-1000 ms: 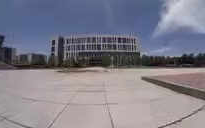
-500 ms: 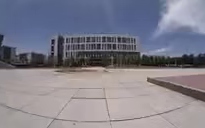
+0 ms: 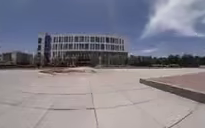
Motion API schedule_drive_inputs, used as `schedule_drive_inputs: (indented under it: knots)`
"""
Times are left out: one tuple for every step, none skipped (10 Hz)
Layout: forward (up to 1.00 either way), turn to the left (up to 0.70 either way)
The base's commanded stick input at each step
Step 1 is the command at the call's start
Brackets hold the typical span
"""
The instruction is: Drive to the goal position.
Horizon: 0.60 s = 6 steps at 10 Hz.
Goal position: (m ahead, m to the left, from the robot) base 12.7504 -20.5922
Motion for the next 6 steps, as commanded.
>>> schedule_drive_inputs:
  knots:
    - [1.00,0.00]
    - [1.00,0.00]
    - [1.00,0.00]
    - [1.00,0.00]
    - [1.00,0.00]
    - [1.00,0.00]
